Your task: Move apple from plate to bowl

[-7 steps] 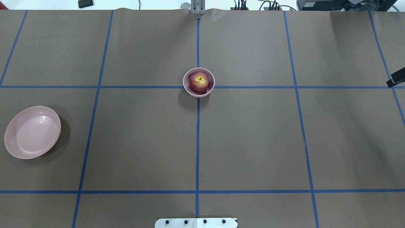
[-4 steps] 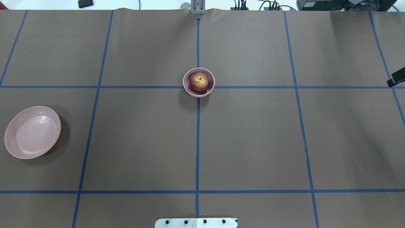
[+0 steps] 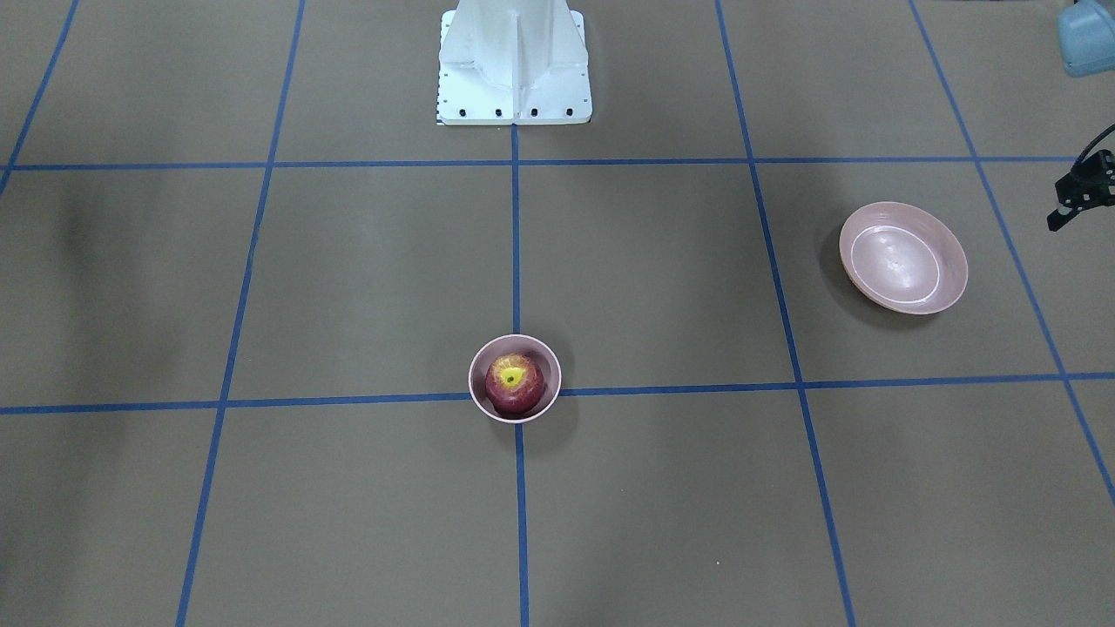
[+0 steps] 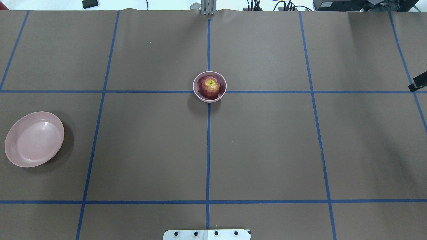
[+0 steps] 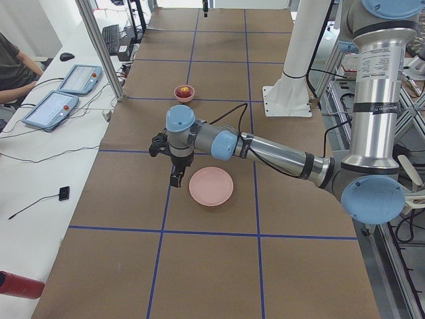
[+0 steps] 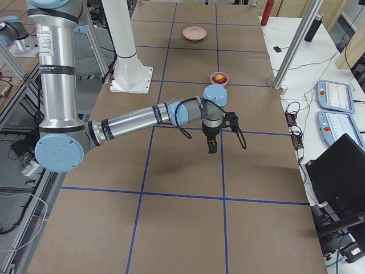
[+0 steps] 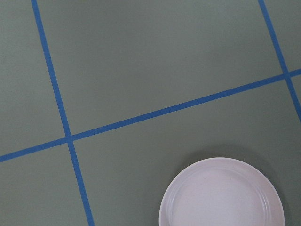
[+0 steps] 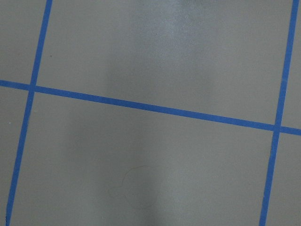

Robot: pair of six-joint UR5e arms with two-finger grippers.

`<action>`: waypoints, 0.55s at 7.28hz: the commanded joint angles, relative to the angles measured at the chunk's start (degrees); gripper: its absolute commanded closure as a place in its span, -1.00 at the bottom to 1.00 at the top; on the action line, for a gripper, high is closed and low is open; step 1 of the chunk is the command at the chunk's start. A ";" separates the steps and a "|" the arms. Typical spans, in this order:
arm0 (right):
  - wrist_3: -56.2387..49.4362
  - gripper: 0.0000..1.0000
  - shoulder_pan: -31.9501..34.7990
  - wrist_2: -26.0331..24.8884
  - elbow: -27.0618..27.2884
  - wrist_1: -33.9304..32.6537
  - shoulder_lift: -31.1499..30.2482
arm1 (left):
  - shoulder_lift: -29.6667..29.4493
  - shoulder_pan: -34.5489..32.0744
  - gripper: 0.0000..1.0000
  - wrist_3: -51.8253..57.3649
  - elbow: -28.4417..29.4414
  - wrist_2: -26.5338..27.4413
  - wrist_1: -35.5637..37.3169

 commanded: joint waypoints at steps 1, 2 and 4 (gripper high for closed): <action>0.00 -1.00 0.00 0.00 0.00 0.00 0.00 | 0.01 0.00 -0.96 0.00 0.06 -0.06 -0.03; 0.00 -1.00 0.09 0.09 0.00 0.00 -0.09 | 0.01 0.00 -0.96 -0.09 -0.55 -0.06 -0.03; 0.09 -1.00 -0.09 0.18 0.00 0.00 -0.01 | -0.08 0.26 -0.96 -0.09 -0.91 -0.06 -0.03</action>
